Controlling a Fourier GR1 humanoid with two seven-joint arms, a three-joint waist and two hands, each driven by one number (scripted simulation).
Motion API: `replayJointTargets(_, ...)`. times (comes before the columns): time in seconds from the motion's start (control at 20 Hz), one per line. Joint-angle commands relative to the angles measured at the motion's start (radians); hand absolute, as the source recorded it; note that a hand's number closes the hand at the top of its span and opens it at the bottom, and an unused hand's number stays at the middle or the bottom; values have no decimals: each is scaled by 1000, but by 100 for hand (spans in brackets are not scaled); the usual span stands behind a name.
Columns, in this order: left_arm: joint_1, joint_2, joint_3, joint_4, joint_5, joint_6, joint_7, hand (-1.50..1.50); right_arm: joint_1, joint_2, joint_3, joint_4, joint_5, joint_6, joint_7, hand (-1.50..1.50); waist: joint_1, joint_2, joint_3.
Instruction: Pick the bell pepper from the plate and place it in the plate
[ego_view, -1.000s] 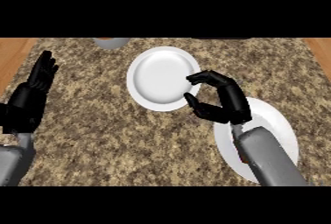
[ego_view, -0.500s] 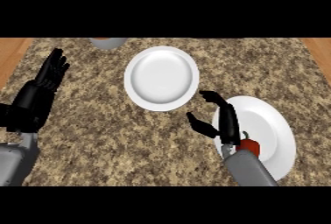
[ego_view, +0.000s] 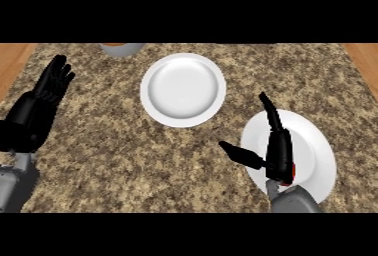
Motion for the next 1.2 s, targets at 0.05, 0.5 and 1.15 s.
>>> replayJointTargets(0.05,8,-34,-30,-24,-30,34,22,0,16,-174,16,-101,142,147,326,-150,-16,-8,-4)
replayJointTargets(0.5,-7,-4,-9,-28,-21,7,36,0,-103,-324,77,-206,118,657,892,-150,10,-7,-5)
replayJointTargets(1.15,-8,-45,-3,-40,-64,6,46,0,-117,-331,47,-307,12,896,1202,-150,9,3,1)
